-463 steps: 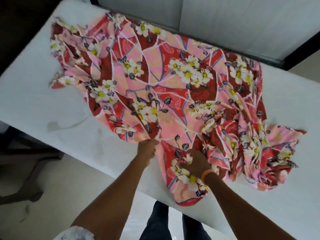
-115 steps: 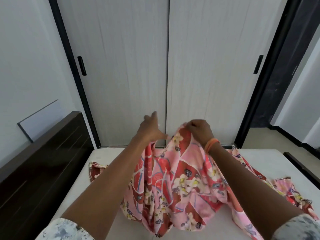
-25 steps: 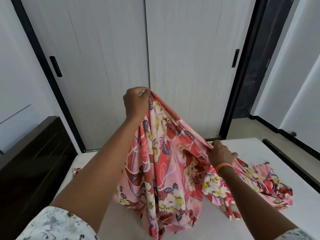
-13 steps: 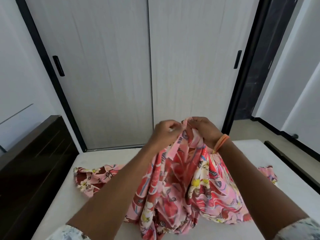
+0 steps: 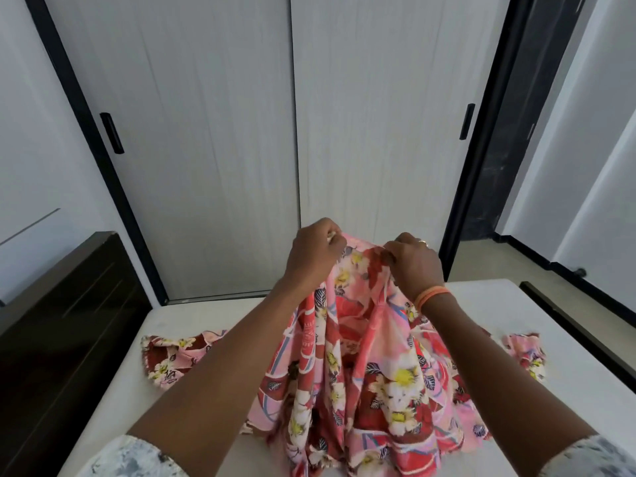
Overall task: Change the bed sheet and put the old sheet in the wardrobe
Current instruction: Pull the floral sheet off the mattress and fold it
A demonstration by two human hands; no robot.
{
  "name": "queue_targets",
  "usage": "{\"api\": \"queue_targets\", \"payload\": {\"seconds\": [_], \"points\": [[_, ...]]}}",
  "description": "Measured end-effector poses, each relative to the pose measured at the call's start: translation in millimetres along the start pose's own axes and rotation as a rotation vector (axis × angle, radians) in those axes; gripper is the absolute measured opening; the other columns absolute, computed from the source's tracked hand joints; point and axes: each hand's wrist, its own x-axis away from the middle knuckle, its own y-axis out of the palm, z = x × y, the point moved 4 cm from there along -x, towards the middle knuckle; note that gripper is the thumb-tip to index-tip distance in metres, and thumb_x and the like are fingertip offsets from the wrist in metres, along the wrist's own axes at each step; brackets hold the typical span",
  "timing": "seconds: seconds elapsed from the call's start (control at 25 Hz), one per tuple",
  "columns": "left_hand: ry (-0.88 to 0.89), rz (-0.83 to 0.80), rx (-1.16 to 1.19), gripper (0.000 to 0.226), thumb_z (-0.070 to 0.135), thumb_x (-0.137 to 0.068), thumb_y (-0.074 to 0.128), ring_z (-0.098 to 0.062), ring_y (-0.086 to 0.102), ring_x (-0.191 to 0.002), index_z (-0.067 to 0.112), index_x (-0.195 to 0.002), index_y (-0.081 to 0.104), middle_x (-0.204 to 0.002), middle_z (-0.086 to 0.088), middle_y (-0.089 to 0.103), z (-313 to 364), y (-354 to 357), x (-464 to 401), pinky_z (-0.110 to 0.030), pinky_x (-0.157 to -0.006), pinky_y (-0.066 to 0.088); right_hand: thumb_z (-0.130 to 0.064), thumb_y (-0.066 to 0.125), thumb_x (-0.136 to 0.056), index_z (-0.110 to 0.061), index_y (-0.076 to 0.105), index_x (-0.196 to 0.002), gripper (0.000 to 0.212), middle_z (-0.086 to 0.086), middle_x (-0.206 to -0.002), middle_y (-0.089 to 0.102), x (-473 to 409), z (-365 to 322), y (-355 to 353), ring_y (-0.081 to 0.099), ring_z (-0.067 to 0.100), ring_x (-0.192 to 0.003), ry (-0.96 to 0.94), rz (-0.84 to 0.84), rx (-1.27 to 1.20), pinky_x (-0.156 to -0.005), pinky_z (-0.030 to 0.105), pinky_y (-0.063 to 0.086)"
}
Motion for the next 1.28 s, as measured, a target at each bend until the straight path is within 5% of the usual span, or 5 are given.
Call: {"api": "queue_targets", "payload": {"seconds": [0.4,0.64,0.8,1.0,1.28], "points": [[-0.033,0.306,0.143,0.013,0.011,-0.095,0.051,-0.005,0.054,-0.071,0.006,-0.095,0.064,-0.084,0.003,0.06,24.5,-56.8,-38.1,0.0,-0.055,0.035,-0.017,0.061,-0.087,-0.011,0.063,-0.067,0.02,0.008,-0.069,0.063,54.4,35.7,86.3,0.06,0.025,-0.069,0.381,-0.384,-0.354,-0.063,0.029,0.045],[-0.001,0.292,0.126,0.017,0.01,-0.096,0.049,-0.003,0.053,-0.07,0.004,-0.097,0.065,-0.085,0.002,0.061,32.3,-55.8,-39.5,0.001,-0.057,0.035,-0.056,0.043,-0.094,-0.02,0.057,-0.098,0.039,0.004,-0.084,0.061,62.8,-24.0,67.0,0.059,0.015,-0.07,0.404,-0.345,-1.281,-0.06,0.032,0.05],[-0.016,0.299,0.118,0.019,0.011,-0.097,0.048,-0.008,0.054,-0.077,0.003,-0.101,0.065,-0.089,0.003,0.06,33.3,-55.3,-39.0,0.003,-0.058,0.035,-0.059,0.058,-0.084,-0.022,0.044,-0.098,0.043,-0.001,-0.102,0.055,60.9,-63.7,46.4,0.057,0.008,-0.093,0.054,-0.137,-1.045,-0.08,0.021,0.051],[-0.021,0.319,0.104,0.02,0.015,-0.099,0.047,-0.005,0.054,-0.079,0.006,-0.103,0.065,-0.091,0.005,0.06,35.9,-58.6,-41.1,0.004,-0.059,0.036,-0.032,0.06,-0.092,-0.011,0.066,-0.11,0.028,0.005,-0.121,0.053,66.3,-70.5,73.8,0.053,0.018,-0.109,-0.13,-0.054,-0.607,-0.095,0.025,0.047],[-0.073,0.375,0.093,0.022,0.015,-0.1,0.046,-0.004,0.053,-0.074,0.004,-0.105,0.064,-0.092,0.004,0.058,32.0,-73.0,-47.2,0.004,-0.056,0.035,-0.022,0.075,-0.078,-0.011,0.078,-0.075,0.011,0.014,-0.096,0.065,105.3,-39.2,124.7,0.061,0.025,-0.087,0.151,-0.346,-0.575,-0.08,0.038,0.052]]}}
